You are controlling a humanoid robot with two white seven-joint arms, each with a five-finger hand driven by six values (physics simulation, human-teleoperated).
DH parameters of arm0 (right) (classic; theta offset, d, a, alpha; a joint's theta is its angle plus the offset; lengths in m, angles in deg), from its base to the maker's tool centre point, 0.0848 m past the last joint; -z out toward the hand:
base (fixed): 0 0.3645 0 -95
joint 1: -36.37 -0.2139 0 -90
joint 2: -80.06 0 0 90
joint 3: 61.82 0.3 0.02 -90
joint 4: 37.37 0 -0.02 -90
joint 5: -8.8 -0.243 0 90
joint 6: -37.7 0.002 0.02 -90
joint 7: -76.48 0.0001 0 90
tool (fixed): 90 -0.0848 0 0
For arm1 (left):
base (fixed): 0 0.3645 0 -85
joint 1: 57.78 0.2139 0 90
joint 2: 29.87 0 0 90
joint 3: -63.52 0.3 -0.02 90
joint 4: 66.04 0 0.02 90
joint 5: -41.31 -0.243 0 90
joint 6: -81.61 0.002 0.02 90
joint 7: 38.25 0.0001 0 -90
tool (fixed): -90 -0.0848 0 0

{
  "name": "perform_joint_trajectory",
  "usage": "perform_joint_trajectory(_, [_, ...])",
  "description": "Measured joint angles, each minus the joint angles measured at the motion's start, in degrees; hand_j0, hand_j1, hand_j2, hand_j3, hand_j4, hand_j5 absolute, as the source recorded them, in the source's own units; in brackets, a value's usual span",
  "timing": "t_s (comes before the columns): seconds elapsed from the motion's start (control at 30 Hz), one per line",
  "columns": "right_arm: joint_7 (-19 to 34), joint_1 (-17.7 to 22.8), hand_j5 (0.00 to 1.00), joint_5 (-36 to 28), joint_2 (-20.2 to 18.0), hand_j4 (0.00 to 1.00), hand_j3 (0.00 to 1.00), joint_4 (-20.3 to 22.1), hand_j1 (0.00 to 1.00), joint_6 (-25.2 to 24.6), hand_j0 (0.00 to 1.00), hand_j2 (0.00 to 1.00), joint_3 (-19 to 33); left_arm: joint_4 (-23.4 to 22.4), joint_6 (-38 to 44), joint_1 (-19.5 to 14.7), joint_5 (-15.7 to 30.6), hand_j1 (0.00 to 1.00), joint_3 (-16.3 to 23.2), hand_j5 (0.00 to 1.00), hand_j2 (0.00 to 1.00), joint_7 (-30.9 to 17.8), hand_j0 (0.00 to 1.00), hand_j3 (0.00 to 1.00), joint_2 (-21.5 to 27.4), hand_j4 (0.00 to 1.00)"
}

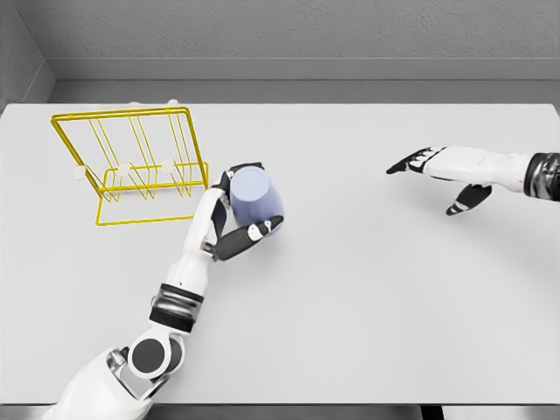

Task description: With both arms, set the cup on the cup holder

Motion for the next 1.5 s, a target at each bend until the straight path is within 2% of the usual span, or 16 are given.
perform_joint_trajectory(0.33, [0.00,0.00,1.00,0.00,0.27,1.00,1.00,0.00,1.00,0.00,1.00,1.00,0.00,0.31,-7.43,-0.18,0.14,0.64,-1.17,0.64,0.64,0.05,0.64,0.64,-0.20,0.64])
perform_joint_trajectory(0.87, [0.00,-0.09,1.00,0.02,0.88,1.00,1.00,0.00,1.00,0.00,1.00,1.00,-0.05,0.41,-13.37,-0.97,0.32,0.63,-4.36,0.63,0.63,0.40,0.63,0.63,0.23,0.63])
perform_joint_trajectory(1.5, [0.00,0.18,1.00,-0.46,1.86,1.00,1.00,-0.17,1.00,0.00,1.00,1.00,0.14,0.41,-16.04,-0.62,0.58,0.63,-7.81,0.63,0.63,0.44,0.63,0.63,4.12,0.63])
